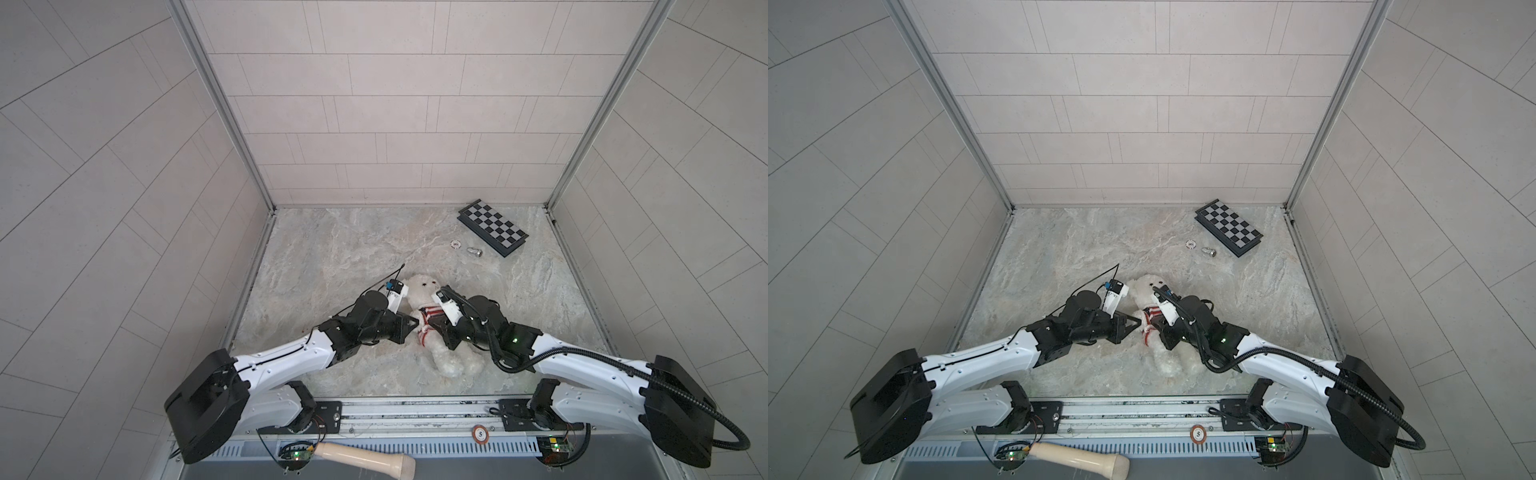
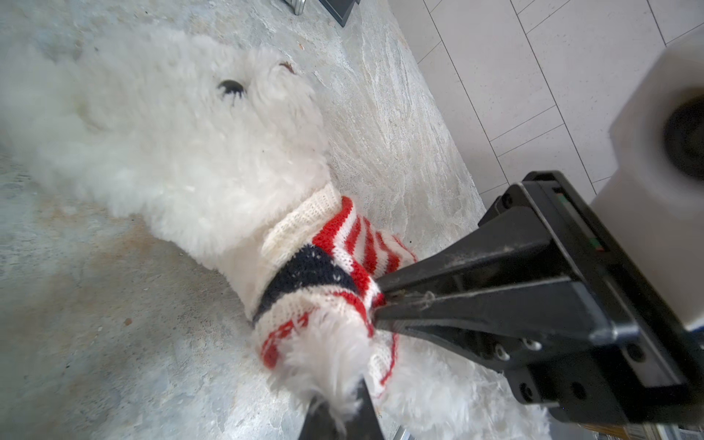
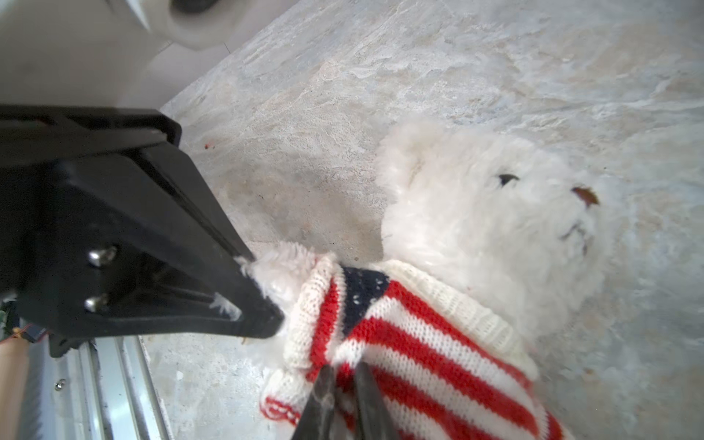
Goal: Dress the teddy bear
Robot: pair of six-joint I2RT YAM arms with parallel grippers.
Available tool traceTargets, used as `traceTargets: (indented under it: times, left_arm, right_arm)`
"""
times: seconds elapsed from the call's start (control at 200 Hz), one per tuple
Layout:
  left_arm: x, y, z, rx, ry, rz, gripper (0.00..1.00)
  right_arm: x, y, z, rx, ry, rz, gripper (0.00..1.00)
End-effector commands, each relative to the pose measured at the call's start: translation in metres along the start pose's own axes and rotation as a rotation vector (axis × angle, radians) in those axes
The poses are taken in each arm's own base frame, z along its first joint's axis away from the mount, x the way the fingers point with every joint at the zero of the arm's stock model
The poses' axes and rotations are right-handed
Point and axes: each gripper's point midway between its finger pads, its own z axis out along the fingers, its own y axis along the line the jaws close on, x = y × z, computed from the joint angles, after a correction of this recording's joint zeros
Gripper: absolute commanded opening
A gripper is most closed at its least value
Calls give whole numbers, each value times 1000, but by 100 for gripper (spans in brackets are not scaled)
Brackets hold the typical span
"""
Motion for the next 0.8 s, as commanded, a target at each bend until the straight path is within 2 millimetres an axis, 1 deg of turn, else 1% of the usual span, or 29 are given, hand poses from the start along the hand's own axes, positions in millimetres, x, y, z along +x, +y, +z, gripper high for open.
traceTargets:
  times: [0.0, 0.05, 0.18, 0.405, 0.486, 0.621, 0.736, 0.796]
  left_arm:
    - [-14, -11, -7, 15, -45, 39, 0]
    - [-13, -9, -8, 7, -45, 41, 0]
    - [-13, -6, -9, 1, -48, 41, 0]
    - [-14, 1, -13, -7, -58, 34, 0]
    - [-15, 4, -16, -12, -61, 34, 0]
    - [-14, 5, -17, -16, -56, 41, 0]
    - [-15, 3, -15, -2, -55, 36, 0]
    - [-16, 1, -14, 12, -56, 37, 0]
  right_arm:
    - [8, -14, -6, 80, 8, -17, 4]
    - [11, -19, -9, 108, 16, -22, 0]
    - [25, -34, -15, 181, 49, -33, 0]
    - [40, -54, -21, 263, 80, -17, 0]
    - [42, -58, -22, 282, 89, -6, 0]
    - [38, -56, -23, 274, 78, -3, 0]
    - [28, -44, -22, 211, 56, -12, 0]
    - [19, -33, -22, 149, 26, -14, 6]
